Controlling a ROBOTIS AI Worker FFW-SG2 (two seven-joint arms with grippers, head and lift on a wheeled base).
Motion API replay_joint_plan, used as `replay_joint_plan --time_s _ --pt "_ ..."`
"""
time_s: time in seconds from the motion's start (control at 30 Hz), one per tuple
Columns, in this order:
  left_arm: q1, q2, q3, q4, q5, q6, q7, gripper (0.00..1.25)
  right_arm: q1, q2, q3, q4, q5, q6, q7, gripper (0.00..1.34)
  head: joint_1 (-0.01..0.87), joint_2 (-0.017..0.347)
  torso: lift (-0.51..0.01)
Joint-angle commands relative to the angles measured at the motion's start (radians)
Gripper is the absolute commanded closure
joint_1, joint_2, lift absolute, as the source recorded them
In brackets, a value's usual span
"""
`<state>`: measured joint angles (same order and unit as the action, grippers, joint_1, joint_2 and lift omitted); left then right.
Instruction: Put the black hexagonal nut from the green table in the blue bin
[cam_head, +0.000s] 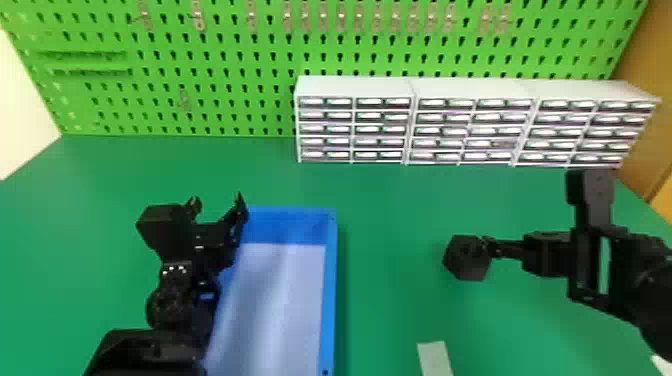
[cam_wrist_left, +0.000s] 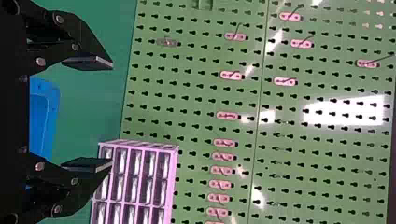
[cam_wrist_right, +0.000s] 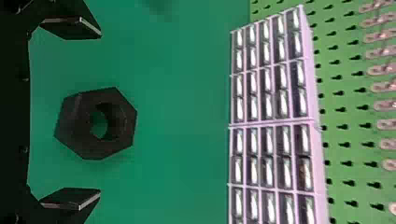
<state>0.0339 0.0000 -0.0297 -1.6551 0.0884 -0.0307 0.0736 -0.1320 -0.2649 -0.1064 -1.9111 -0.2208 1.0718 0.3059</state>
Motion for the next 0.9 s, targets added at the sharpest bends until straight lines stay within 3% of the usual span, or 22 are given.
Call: replay_joint_plan --time_s 0.0,0.27,0.87 --pt "-0.002 -0.003 0.001 0.0 0.001 0.0 0.0 0.51 -0.023 -0.016 0.034 0.0 0.003 0.076 0.002 0.11 0.657 0.057 -0.095" --pt "-0.005 -0.003 -0.001 0.0 -0.001 0.0 0.0 0.51 -0.044 -0.034 0.056 0.0 0.015 0.149 0.033 0.11 0.657 0.057 -0.095" --pt "-0.005 -0.003 -0.004 0.002 -0.001 0.0 0.0 0.51 -0.063 -0.036 0.068 0.01 0.081 0.181 0.087 0.11 0.657 0.057 -0.095"
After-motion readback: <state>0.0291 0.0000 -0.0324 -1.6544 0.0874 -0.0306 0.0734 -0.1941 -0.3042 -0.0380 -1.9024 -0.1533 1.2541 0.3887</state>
